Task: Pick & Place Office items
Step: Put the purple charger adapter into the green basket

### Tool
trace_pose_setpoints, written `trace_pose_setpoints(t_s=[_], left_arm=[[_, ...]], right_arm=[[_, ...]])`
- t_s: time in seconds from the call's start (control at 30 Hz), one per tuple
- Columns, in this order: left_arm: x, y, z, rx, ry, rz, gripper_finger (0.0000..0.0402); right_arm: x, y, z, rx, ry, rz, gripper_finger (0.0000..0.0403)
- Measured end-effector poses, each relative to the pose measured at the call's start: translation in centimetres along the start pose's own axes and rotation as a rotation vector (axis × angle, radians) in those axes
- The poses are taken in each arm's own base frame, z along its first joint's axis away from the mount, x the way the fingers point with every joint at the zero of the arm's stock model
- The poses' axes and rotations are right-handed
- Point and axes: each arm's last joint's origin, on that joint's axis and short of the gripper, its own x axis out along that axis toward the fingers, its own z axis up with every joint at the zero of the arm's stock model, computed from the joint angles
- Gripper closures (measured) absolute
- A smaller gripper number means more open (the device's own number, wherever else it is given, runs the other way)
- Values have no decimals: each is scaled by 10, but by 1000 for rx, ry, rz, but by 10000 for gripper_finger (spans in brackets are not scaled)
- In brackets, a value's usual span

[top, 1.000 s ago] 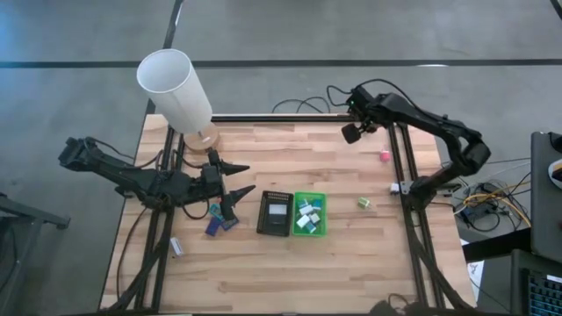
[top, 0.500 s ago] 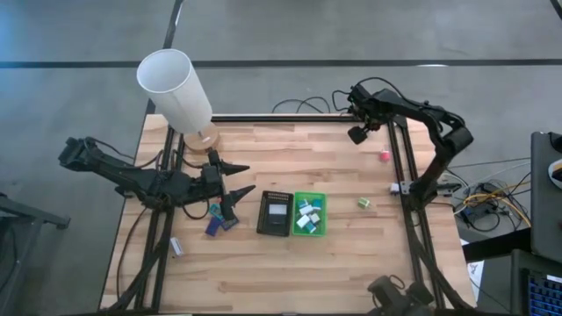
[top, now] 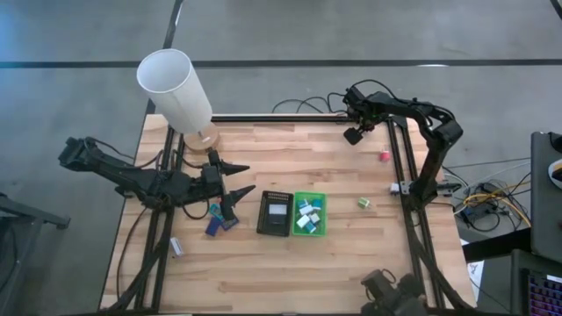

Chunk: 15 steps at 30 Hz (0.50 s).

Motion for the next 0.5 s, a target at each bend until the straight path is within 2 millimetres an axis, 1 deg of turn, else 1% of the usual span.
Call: trace_pose_setpoints(t_s=[0.5], left_arm=[[0, 0, -1, 3, 6, 0, 117]], right_arm=[[1, -6, 1, 2, -11, -30, 77]])
